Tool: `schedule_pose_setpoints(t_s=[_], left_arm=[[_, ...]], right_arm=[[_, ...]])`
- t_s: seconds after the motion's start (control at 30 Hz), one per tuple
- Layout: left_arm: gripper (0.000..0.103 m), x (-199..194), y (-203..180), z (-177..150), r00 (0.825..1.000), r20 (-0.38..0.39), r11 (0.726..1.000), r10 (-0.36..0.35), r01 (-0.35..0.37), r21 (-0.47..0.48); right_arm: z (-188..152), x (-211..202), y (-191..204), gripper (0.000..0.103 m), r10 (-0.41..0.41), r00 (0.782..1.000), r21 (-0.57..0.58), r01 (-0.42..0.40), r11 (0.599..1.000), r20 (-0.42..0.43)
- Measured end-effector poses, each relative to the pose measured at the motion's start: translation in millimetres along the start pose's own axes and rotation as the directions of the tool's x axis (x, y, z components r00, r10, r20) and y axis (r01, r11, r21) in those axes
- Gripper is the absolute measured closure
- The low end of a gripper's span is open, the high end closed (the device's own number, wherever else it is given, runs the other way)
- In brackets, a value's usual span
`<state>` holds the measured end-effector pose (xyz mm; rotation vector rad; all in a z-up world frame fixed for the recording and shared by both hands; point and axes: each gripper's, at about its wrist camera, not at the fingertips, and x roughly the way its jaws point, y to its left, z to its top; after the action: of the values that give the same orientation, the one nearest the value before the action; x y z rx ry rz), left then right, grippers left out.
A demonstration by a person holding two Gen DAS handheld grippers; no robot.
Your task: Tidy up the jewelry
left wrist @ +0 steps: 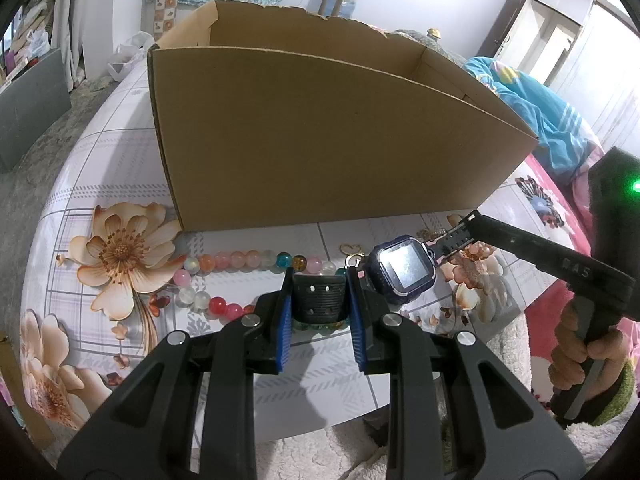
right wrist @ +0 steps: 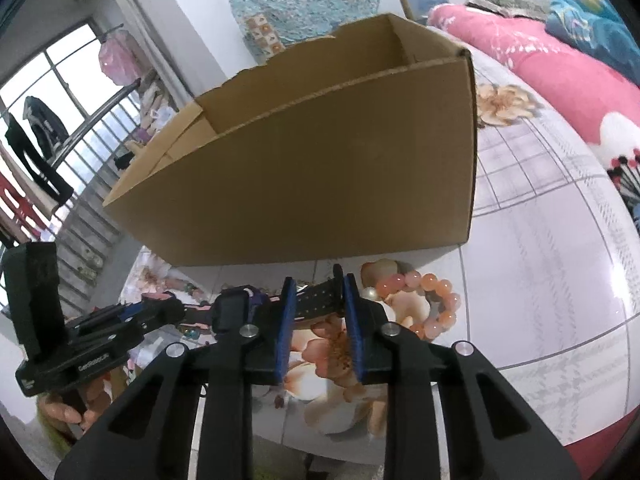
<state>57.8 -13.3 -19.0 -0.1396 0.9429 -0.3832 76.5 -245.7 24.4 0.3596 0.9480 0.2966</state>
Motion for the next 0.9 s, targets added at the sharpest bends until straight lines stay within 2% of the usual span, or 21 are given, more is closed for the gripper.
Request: schedule_pose_setpoints(t_s=[0.2, 0.5, 0.73, 0.83, 0.9], left_arm=[[0.080, -0.2, -0.3, -0.4, 1.000, 0.003, 1.000, 0.001, -0.001, 0.002], [0.085, -12.6, -6.3, -1.4, 0.999, 0.036, 0.999, -0.004, 0.003, 0.034], [0.086, -39.6, -12.5, -0.1, 0.994, 0.099, 0.997, -0.046, 0.041, 0.059], [0.086, -53.7, -15.9, 4.6, 0.990, 0.116, 0.995, -0.077, 0.069, 0.066], [0.086, -70.4, -18.0, 11.6, 0.983, 0.132, 0.991, -0.127, 0.119, 0.065]], right_arm=[[0.8, -2.5, -8.4, 0.097, -0.002, 1.000, 0.042, 0.001, 0.999, 0.018], [-4.5, -43.0, 26.4, 0.098, 0.059, 0.992, -0.112, -0.046, 0.993, 0.111], [4.1, -67.1, 21.4, 0.098, 0.108, 0.982, -0.079, -0.097, 0.992, 0.152], [14.3, -83.8, 25.0, 0.098, 0.151, 0.972, -0.080, -0.138, 0.987, 0.182], [23.7, -95.8, 31.4, 0.098, 0.170, 0.964, -0.102, -0.151, 0.983, 0.205]])
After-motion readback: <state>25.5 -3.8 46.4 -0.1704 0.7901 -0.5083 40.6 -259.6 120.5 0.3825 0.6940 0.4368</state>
